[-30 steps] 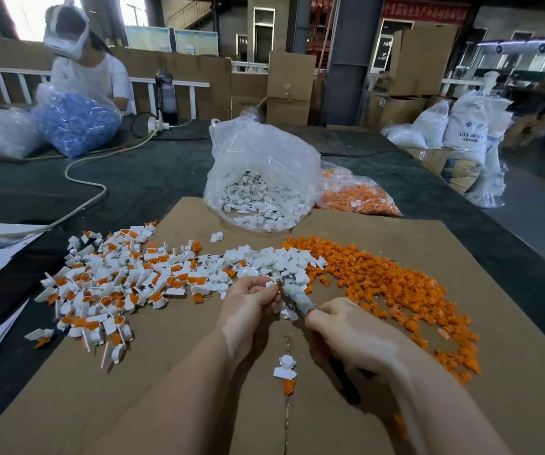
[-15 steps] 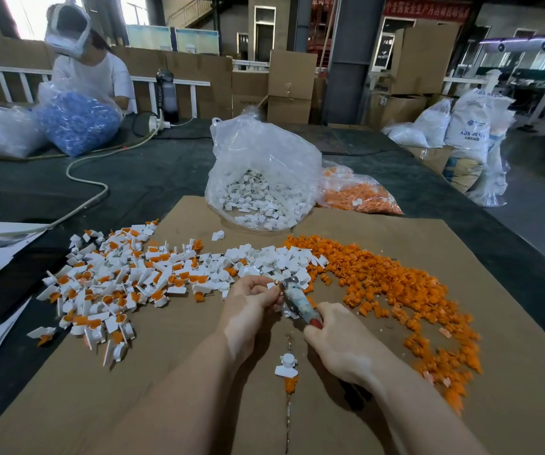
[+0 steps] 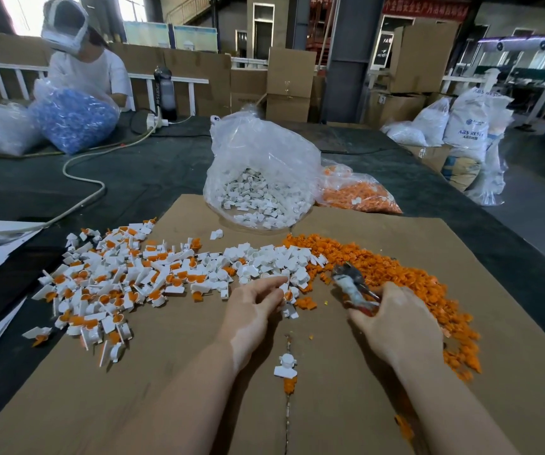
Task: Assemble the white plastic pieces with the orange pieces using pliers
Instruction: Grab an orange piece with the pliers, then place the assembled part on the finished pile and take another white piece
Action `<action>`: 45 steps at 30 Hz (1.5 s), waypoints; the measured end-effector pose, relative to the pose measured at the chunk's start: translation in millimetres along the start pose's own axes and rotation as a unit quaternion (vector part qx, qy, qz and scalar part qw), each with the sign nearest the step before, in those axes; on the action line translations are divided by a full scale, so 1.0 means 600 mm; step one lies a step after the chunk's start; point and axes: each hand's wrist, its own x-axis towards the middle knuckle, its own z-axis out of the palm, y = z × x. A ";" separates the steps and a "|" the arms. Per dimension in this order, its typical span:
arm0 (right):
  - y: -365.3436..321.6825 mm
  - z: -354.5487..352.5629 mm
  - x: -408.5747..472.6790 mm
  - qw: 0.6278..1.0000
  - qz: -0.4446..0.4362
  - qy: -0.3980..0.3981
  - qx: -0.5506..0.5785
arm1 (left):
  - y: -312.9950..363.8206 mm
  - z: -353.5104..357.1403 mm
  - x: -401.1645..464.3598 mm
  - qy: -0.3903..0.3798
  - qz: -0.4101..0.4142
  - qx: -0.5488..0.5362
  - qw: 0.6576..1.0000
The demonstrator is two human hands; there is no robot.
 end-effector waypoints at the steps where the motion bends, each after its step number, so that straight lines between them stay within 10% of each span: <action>1: 0.009 0.003 0.005 0.999 0.000 0.006 -0.032 | 0.001 0.000 0.000 -0.001 0.011 0.031 0.999; 7: 0.020 0.016 0.005 0.982 -0.013 0.043 -0.186 | -0.001 0.003 0.000 -0.006 0.039 0.115 0.993; 15: -0.079 0.054 -0.042 0.943 -0.245 0.078 0.210 | -0.003 -0.003 0.002 -0.042 0.028 0.113 0.992; 45: -0.070 0.074 -0.044 0.930 -0.110 0.086 0.339 | -0.004 0.003 -0.016 -0.013 0.058 0.100 0.993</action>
